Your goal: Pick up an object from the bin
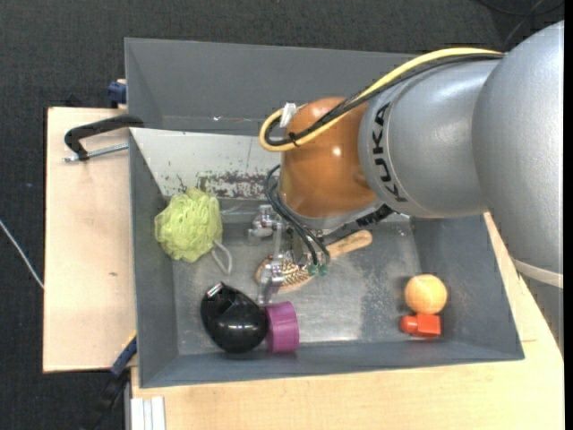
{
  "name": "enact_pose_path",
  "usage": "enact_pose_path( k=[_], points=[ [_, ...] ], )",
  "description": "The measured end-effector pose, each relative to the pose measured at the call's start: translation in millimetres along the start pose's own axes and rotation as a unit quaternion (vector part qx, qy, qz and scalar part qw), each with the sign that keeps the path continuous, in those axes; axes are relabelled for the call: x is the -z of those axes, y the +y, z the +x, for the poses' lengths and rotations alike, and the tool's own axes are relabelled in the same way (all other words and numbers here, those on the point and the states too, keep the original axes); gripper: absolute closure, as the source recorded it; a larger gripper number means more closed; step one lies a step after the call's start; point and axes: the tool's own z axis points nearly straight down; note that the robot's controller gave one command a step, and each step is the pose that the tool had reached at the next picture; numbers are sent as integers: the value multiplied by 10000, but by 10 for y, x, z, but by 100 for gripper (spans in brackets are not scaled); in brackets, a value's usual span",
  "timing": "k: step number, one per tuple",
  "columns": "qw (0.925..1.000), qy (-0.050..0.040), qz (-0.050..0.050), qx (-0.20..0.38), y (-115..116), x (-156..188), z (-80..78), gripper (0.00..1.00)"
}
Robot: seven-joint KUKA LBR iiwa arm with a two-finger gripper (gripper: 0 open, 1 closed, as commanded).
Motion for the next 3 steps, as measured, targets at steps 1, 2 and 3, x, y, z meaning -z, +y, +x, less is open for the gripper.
enact_pose_path(
  k=[1, 2, 3],
  points=[
    [10000, 40, 14, 64, -305, -271, 96, 0],
    [9967, 23, 0, 809, -645, 7, -208, 0],
    [9998, -36, 0, 183, -747, -271, -174, 0]
  ],
)
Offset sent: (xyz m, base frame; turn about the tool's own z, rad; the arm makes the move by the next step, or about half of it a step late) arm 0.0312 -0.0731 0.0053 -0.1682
